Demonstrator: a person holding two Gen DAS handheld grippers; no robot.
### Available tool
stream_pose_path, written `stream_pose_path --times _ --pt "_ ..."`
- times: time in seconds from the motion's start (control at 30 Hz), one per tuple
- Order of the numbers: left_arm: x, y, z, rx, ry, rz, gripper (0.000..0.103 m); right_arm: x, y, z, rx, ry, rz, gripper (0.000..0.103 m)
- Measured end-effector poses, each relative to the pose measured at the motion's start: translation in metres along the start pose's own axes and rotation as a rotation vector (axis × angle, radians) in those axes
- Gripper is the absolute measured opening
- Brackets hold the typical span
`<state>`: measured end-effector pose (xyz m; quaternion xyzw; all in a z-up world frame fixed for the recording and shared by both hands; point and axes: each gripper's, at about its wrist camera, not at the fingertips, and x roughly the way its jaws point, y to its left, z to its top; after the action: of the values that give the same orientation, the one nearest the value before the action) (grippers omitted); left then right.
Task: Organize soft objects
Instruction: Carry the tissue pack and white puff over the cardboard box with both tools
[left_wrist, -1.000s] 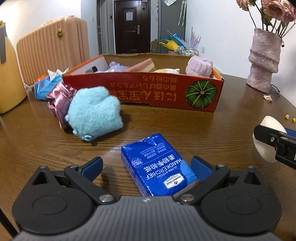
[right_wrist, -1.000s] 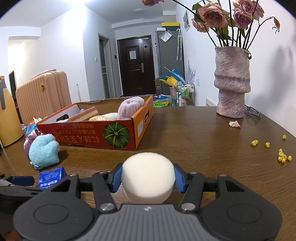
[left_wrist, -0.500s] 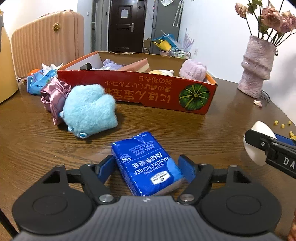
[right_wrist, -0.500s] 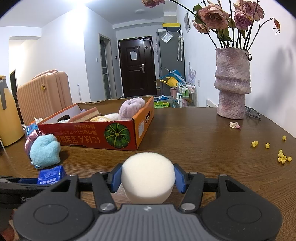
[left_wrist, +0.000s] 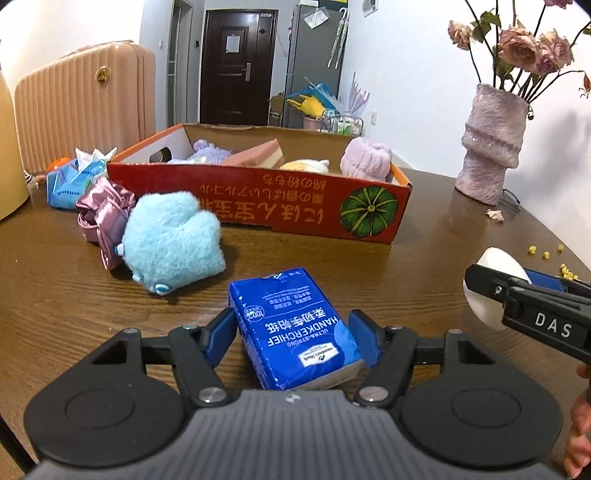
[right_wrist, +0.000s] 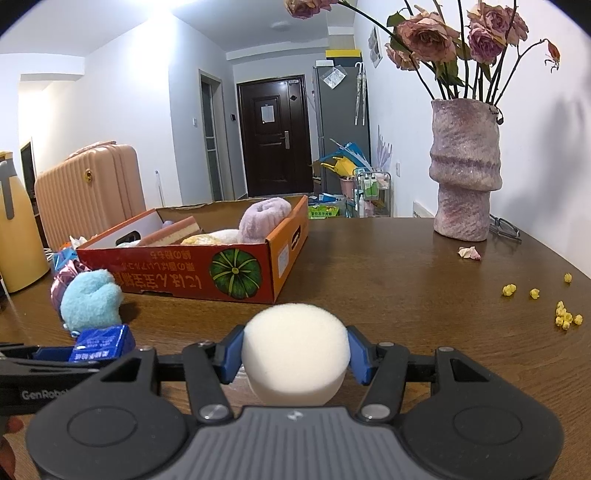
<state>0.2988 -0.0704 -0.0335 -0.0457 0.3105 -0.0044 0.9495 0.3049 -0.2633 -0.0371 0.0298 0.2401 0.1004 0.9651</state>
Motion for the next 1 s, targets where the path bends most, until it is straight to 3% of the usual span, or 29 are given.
stream_pose_path --times 1.0 --pt "-0.028 0.029 0.037 -0.065 -0.224 0.041 0.068 0.009 0.046 0.015 0.037 -0.187 -0.074 0.056"
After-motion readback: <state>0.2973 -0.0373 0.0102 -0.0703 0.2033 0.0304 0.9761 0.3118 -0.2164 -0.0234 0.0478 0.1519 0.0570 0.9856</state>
